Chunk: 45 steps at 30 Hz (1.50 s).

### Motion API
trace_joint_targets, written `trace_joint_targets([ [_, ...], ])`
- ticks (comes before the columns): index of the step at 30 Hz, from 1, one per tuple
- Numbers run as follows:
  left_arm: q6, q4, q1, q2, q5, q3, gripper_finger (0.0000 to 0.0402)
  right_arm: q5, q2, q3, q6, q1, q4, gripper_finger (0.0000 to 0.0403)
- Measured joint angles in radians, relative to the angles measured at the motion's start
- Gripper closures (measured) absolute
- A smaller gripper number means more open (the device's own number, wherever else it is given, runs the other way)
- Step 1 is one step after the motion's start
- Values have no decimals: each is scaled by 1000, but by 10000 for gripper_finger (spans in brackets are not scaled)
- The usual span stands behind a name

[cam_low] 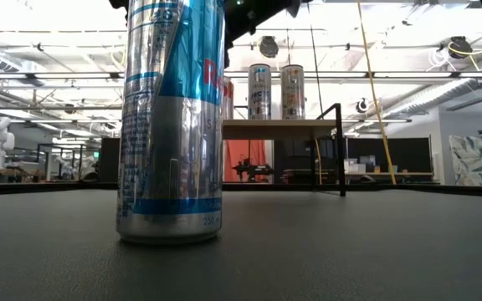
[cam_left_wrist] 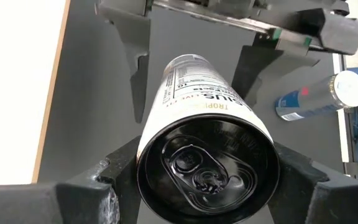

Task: Place canned beverage on shelf
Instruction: Put the white yellow soda can on the shelf aligned with the other white yellow soda can

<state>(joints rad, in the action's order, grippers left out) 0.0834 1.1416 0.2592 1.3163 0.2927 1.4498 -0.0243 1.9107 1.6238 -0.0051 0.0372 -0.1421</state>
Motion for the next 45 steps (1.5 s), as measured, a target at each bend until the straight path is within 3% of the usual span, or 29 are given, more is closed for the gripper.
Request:
trace_joint_targets([
  [8,0,-3,0,0,-1,0,151,0,-13,0,-2,0,-1,143],
  [23,-3,-10,0,0,-31,0,137,-6,-14,-1,-6,-5,-1,180],
  [45,-20,2,0,0,-21,0,125,-5,-15,-1,26,-6,-4,181],
])
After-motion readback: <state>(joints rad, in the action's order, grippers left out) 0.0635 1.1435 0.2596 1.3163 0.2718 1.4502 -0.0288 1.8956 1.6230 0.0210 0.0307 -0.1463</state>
